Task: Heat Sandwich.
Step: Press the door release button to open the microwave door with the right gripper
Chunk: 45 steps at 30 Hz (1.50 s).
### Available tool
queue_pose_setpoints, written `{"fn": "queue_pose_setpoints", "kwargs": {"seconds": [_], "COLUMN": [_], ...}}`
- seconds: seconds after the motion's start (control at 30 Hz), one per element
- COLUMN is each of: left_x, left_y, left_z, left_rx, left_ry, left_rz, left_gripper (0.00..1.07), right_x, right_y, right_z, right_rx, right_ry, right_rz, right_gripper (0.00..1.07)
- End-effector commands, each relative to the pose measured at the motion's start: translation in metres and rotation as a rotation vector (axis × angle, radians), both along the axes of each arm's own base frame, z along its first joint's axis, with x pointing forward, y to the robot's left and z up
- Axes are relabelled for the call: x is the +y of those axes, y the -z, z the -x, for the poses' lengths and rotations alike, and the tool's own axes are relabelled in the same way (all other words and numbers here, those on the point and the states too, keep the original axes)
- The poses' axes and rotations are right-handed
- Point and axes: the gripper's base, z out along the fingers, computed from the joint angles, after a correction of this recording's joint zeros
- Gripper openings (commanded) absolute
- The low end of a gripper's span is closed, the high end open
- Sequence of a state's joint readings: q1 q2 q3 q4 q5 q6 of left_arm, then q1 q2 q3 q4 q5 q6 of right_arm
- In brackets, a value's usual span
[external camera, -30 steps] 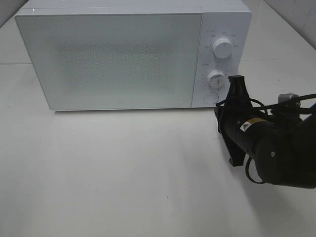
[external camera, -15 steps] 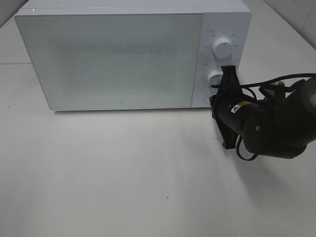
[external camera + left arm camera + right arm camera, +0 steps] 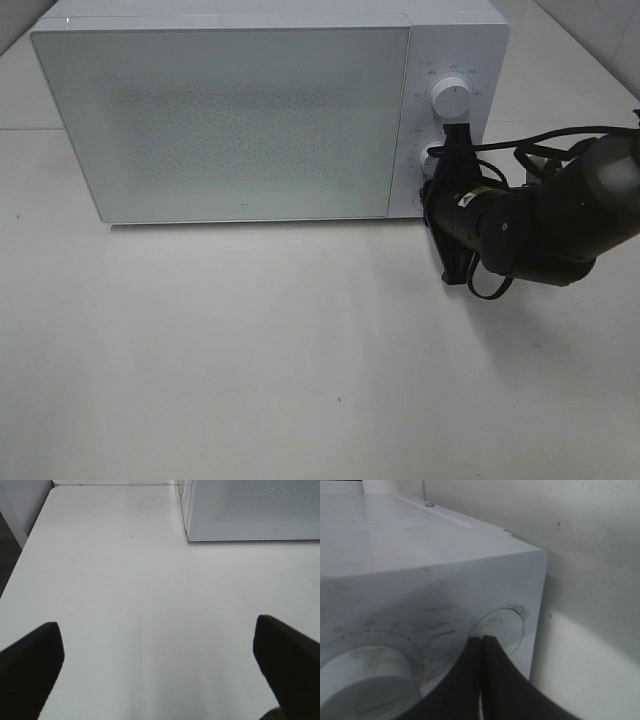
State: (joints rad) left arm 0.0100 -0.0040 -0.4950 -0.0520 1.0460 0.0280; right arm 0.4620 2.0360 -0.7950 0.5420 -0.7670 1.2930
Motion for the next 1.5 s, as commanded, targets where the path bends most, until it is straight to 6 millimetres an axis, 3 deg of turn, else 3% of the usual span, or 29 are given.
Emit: {"fn": "queue_pose_setpoints", "kwargs": {"seconds": [0.03, 0.47, 0.73, 0.9, 1.1, 1.5], "left_x": [0.000, 0.000, 0.000, 0.000, 0.000, 0.000], "left_y": [0.000, 0.000, 0.000, 0.000, 0.000, 0.000], "left_z": [0.004, 0.004, 0.004, 0.004, 0.004, 0.004], "left_rx": [-0.038, -0.038, -0.038, -0.038, -0.038, -0.038], "left_ry": [0.002, 0.002, 0.002, 0.002, 0.002, 0.002], "left_rz": [0.005, 0.005, 0.005, 0.005, 0.005, 0.005], "left_gripper": [0.98, 0.98, 0.98, 0.98, 0.98, 0.98], "right_x": [0.002, 0.001, -0.003, -0.002, 0.005, 0.006], "right_y": [0.001, -0.008, -0.026, -0.029, -0.026, -0.023], "right_z": [-0.007, -0.019, -0.028, -0.032, -0.054, -0.053], "right_rx": [-0.007, -0.123, -0.351, -0.374, -0.397, -0.358], "right_ry": [0.002, 0.051, 0.109, 0.114, 0.101, 0.088], "right_rz": [-0.006, -0.001, 0.033, 0.027, 0.009, 0.008], "right_gripper": [0.00, 0.00, 0.00, 0.00, 0.00, 0.00]}}
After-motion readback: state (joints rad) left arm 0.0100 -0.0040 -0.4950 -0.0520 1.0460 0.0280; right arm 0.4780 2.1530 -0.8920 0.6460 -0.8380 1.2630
